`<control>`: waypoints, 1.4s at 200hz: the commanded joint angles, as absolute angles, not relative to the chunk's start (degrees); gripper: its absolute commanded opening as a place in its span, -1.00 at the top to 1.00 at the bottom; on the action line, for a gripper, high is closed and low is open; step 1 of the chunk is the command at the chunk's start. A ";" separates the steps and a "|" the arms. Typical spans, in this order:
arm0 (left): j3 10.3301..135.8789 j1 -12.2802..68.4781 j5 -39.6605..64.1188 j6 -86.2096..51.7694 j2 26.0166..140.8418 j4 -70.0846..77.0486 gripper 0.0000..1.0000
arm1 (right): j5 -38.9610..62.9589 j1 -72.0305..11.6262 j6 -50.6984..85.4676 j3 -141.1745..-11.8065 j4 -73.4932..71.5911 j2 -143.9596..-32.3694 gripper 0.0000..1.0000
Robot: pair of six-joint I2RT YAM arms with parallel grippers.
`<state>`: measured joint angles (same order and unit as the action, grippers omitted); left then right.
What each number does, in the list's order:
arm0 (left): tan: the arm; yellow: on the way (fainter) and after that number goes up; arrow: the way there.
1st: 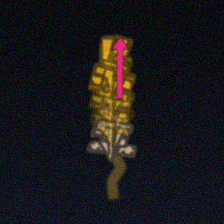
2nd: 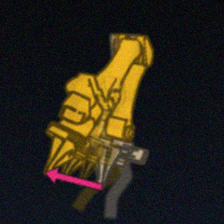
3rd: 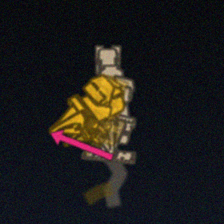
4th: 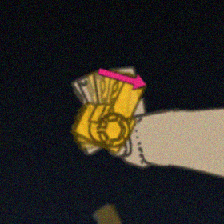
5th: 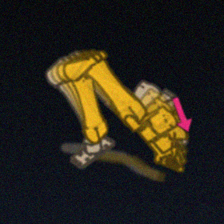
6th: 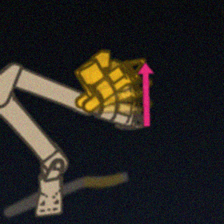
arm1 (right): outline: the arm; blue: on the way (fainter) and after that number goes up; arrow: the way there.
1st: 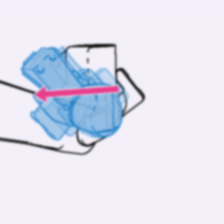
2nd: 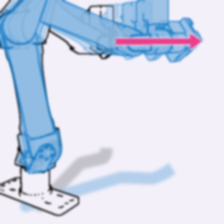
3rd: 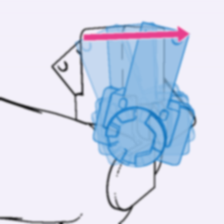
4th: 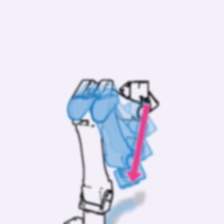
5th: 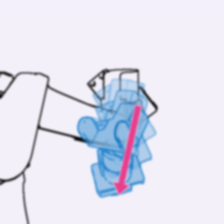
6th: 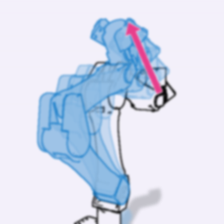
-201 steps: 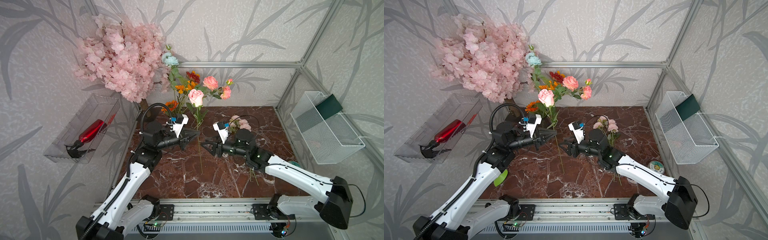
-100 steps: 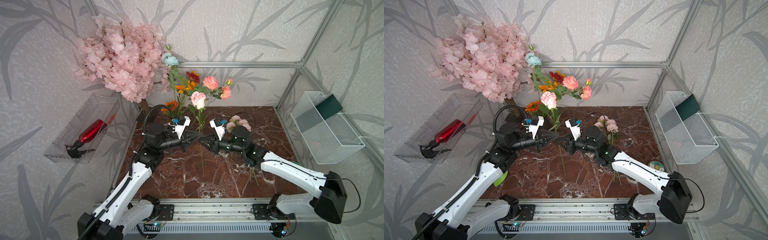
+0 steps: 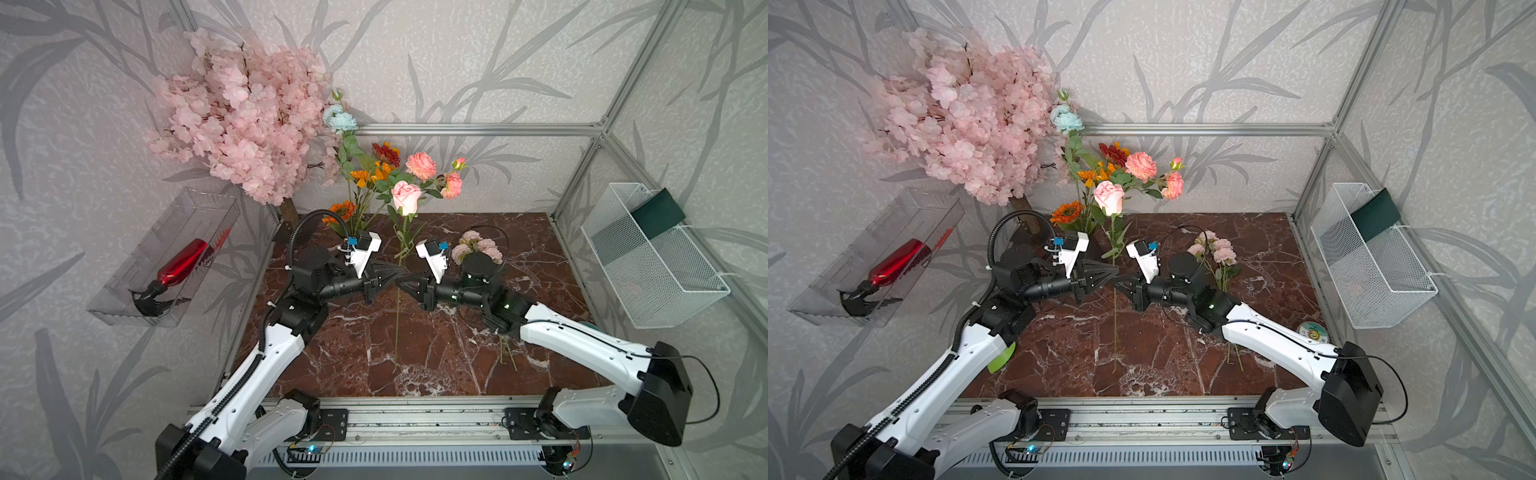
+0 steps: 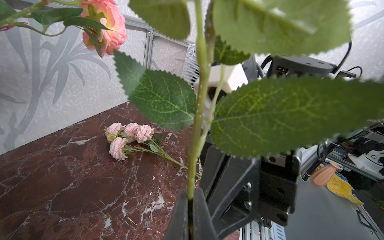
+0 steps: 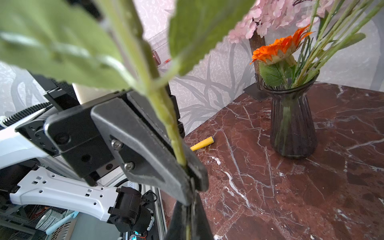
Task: Pick out pink flowers from the vase
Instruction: Place the flower at the center of the board.
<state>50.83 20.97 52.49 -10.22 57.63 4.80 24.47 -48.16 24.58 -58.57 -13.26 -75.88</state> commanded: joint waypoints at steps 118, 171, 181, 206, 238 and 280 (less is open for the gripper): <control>49.40 21.44 41.29 7.58 54.00 -1.38 -0.99 | 0.36 -46.65 14.68 -60.46 18.80 -57.51 1.00; 52.62 23.24 40.90 12.82 60.33 -1.04 -0.98 | -0.58 -29.80 17.11 -60.76 35.84 -51.37 1.00; 52.61 24.19 39.77 14.99 61.02 -1.62 -0.98 | -1.26 -26.89 17.36 -60.72 38.86 -51.95 1.00; 53.05 25.56 34.94 19.19 63.15 -4.04 -0.98 | -1.08 -21.01 16.45 -58.73 42.51 -54.32 1.00; 52.40 25.80 32.51 22.35 66.18 -5.41 -0.98 | 0.75 -14.98 15.55 -54.83 40.61 -56.94 1.00; 51.72 25.92 32.72 21.83 68.25 -5.91 -0.98 | -1.68 -13.62 9.29 -57.17 41.25 -65.85 1.00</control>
